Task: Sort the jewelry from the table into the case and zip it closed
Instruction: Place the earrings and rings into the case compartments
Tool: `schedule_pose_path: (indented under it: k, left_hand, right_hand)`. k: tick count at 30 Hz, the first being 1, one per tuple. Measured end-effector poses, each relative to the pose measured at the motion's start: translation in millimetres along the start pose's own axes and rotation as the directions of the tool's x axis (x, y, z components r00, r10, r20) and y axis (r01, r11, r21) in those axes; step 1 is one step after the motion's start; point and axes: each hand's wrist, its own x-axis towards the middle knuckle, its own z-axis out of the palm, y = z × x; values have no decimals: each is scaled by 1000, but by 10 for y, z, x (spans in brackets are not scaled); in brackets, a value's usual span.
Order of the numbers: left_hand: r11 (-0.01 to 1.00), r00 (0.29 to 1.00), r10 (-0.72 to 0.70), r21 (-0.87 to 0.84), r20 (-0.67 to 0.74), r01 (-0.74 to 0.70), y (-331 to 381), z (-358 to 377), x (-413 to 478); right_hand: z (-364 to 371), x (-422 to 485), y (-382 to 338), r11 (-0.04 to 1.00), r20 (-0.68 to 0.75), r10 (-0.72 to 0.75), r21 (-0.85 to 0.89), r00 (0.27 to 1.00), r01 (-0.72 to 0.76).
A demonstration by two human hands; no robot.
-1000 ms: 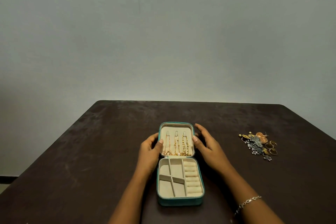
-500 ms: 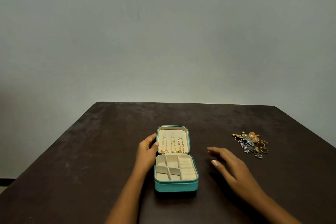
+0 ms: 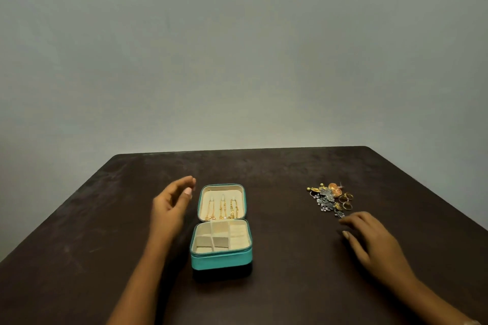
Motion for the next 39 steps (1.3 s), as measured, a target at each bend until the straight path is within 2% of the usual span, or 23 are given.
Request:
schedule_pose_path:
  k: [4,7,11,14,16,22,29,32,35,39]
  left_hand:
    - [966,984,167,-211,57,-151,492,281,-127]
    - [921,972,214,-351,101,-166,790,755,-219]
    - [904,978,119,-426,168,-37,759,1523,-414]
    - [938,970,17,-340,243,69,427,1919,-537]
    - [962,963,-46,-247,266,114,195,2033,-600]
    - [979,948,-135,-111,288,173,-110,2029,-640]
    - [982,937,-135,-83,321,170,-138,2044,-638]
    - [985,932,-116,-78,342,151,-152,2038,-638]
    - [993,927,-66,-64,370,97,-134,2032,-662]
    - [997,941,37,-81,337,-10,-61,2012,-666]
  right_hand:
    - [7,159,152,981,-2,192,36,981,-192]
    - [34,281,246,940,-23,329,107,944,-325]
    - [56,439,343,846,-53,509,214,859,-488]
    - [75,510,397,800,-72,580,235,811,-552]
    - [92,551,417,805,-55,584,169,810,-569]
    - [131,641,427,857,34,514,-58,857,-512]
    - [137,629,436,858,6,514,-4,858,-514]
    - [129,599,407,873,-42,477,134,878,-468]
    - [110,531,240,881,-102,364,360,926,-307]
    - [121,461,-92,869,-105,195,479,975,-122]
